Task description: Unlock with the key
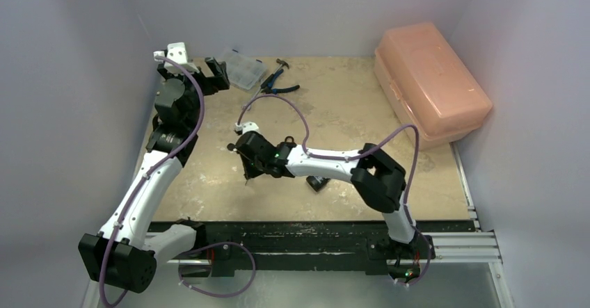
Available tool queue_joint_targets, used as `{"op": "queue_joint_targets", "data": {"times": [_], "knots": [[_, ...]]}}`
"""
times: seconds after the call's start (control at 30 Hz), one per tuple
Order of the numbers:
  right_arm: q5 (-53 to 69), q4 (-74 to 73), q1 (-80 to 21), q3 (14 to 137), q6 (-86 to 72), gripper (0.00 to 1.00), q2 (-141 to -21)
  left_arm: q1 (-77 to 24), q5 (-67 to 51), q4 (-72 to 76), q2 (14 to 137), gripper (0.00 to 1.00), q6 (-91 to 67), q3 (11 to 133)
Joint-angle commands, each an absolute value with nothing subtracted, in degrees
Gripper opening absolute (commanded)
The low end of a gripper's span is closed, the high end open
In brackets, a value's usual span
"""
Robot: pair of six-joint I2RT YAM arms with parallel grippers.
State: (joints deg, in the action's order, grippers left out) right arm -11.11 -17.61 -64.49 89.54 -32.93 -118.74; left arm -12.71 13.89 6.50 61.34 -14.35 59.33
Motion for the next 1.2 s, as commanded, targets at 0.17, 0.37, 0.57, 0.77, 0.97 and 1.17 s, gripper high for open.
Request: {"op": "queue_joint_targets", "data": {"times": [0.17,0.37,0.57,0.77,0.97,1.17], "knots": [[-9.3,-5.3,-62.4,74.5,-34.6,0.00,-102.5,-15.0,3.7,6.2,61.2,0.91,-18.8,61.6],[-4.8,-0.4,-58.6,63.5,-34.4,0.00,-90.4,-15.0,-2.7,-1.7,55.9,0.88,-24.6,60.1],[2.7,6.2,-54.6,55.0,-33.1,0.00,-76.4,-15.0,-18.9,0.1,48.9,0.80,-33.1,51.3],[10.4,7.3,-49.1,51.5,-35.3,0.00,-65.7,-15.0,-35.9,10.1,43.2,0.74,-36.7,44.2],[16.0,6.1,-46.9,51.9,-37.5,0.00,-58.7,-15.3,-42.8,21.6,39.3,0.63,-41.2,36.4],[17.8,2.6,-46.1,55.3,-42.4,0.00,-55.5,-18.2,-41.3,32.7,34.5,0.58,-39.5,29.2]]}}
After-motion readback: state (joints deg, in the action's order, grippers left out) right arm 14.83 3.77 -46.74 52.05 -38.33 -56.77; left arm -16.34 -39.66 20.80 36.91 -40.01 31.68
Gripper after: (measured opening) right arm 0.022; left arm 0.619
